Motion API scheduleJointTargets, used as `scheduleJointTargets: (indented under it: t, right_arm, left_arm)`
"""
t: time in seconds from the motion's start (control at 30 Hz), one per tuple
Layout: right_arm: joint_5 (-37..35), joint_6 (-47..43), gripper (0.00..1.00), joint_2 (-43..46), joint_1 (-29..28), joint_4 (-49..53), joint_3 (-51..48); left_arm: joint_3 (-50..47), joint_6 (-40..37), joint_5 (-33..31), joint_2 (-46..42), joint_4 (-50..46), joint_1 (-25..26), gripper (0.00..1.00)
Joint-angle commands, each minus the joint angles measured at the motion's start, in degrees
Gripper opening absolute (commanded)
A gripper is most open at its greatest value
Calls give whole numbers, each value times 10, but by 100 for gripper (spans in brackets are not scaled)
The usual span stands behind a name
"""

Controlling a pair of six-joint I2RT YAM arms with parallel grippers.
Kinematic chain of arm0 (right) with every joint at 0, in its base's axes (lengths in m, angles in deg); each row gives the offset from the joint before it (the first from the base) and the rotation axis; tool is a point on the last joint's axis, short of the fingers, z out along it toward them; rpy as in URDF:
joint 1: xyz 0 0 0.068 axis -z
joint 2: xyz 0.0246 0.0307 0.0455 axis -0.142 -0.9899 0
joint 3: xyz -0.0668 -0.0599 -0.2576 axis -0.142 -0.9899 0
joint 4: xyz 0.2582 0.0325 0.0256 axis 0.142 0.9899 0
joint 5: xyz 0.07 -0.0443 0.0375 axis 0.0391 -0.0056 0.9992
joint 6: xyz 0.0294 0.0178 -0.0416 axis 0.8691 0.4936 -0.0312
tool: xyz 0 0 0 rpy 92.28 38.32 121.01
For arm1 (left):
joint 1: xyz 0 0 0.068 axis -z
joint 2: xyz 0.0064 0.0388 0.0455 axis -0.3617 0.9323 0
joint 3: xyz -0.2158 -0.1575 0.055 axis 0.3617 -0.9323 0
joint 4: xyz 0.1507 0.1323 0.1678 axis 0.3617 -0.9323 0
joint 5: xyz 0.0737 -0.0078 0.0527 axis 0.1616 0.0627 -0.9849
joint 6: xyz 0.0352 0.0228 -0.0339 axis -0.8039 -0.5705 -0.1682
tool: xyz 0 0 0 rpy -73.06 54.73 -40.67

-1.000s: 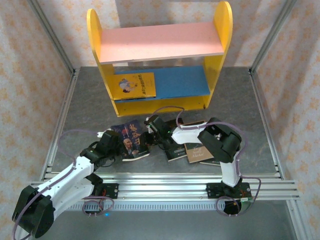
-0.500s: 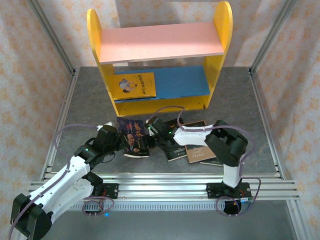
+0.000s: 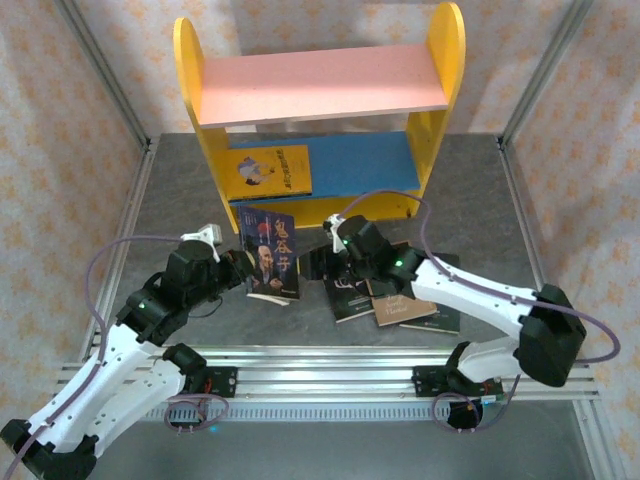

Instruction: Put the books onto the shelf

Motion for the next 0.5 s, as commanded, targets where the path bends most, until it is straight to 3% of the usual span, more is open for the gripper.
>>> scheduleJointTargets:
  t: [0.0, 0.23, 0.47]
  right_arm:
    - [-20, 34, 74, 35, 0, 2, -14]
    - [-15, 109, 79, 62, 1, -62, -34]
    - [-56, 170, 87, 93, 1, -114, -49]
  left_arm:
    - [57, 9, -6, 8, 57, 7, 1]
    - [98, 16, -55, 75, 176, 36, 1]
    - [121, -12, -152, 144, 268, 95, 0]
